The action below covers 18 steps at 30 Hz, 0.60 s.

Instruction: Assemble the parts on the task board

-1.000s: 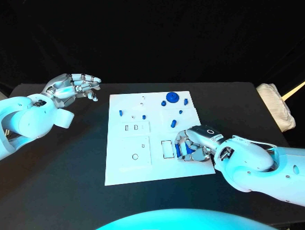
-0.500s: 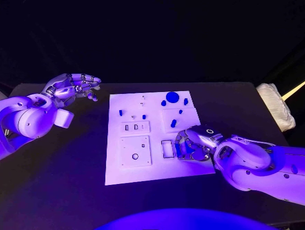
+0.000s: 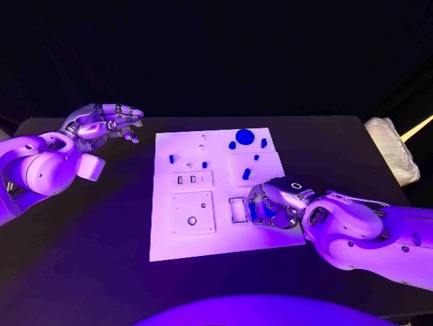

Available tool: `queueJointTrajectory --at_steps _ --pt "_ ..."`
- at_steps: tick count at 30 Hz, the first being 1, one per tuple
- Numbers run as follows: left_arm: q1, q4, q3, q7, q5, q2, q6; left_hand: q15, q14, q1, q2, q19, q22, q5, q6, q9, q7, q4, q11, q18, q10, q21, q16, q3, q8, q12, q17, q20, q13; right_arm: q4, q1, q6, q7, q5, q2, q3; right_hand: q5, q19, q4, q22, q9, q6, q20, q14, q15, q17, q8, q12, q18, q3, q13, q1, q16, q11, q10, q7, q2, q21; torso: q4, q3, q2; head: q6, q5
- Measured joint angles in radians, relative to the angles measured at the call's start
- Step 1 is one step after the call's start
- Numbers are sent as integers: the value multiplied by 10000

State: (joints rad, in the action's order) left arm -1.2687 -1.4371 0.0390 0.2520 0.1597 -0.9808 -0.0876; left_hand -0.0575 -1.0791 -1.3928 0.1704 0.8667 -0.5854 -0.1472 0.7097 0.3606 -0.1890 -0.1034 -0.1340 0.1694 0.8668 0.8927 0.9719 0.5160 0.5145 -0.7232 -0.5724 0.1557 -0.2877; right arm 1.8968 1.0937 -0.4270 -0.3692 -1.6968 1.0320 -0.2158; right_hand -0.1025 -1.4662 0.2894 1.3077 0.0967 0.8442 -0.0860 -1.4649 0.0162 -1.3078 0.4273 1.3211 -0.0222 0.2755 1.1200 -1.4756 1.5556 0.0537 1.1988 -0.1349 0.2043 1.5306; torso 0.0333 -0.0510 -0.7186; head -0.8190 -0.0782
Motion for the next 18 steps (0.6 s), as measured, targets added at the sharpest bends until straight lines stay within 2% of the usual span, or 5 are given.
queueJointTrajectory --at_steps 2,7,11,15,18 --pt "0 0 0 -4 1 0 0 0 0 0 0 0 0 0 0 0 0 0 0 0 0 0 0 0 0 0 0 0 0 2 0 1 10 0 0 0 26 0 58 0 -11 109 0 0 0 0 0 0 0 252 84 -2 0 -48 101 34 32 40 -1 1 0 -6 1" --pt "0 5 0 -15 7 1 0 0 0 0 0 0 -1 0 0 1 0 0 0 0 0 0 0 0 0 0 0 0 0 6 1 -1 43 2 20 2 84 3 136 -1 -11 194 47 -4 70 1 11 59 0 633 200 80 0 -137 223 -20 137 48 -1 1 -1 -16 -7" --pt "0 7 0 -23 12 2 0 0 0 0 0 0 -1 0 0 1 0 0 0 0 0 0 0 0 0 0 0 0 -1 8 1 -11 70 14 40 2 375 -4 146 -1 -11 214 79 -37 109 1 11 59 -1 1147 273 218 0 -145 291 -5 262 48 -1 1 -1 -18 -7" --pt "0 7 0 -29 21 3 0 0 0 0 0 0 -1 0 0 1 0 28 0 0 0 0 0 29 0 -39 9 0 -1 16 -1 -31 114 30 67 -2 413 -4 156 -2 -31 215 79 -37 109 2 11 59 0 1500 308 327 0 -186 334 -5 262 86 0 1 0 -19 -6" --pt "0 14 0 -34 32 3 1 0 0 0 0 0 -1 0 0 -9 0 29 0 0 0 0 0 29 0 -39 8 0 9 25 -6 -54 158 58 106 -6 426 32 139 -2 -461 221 114 -1 145 2 11 59 0 1628 345 406 0 -196 344 0 233 86 1 1 0 -19 -5"
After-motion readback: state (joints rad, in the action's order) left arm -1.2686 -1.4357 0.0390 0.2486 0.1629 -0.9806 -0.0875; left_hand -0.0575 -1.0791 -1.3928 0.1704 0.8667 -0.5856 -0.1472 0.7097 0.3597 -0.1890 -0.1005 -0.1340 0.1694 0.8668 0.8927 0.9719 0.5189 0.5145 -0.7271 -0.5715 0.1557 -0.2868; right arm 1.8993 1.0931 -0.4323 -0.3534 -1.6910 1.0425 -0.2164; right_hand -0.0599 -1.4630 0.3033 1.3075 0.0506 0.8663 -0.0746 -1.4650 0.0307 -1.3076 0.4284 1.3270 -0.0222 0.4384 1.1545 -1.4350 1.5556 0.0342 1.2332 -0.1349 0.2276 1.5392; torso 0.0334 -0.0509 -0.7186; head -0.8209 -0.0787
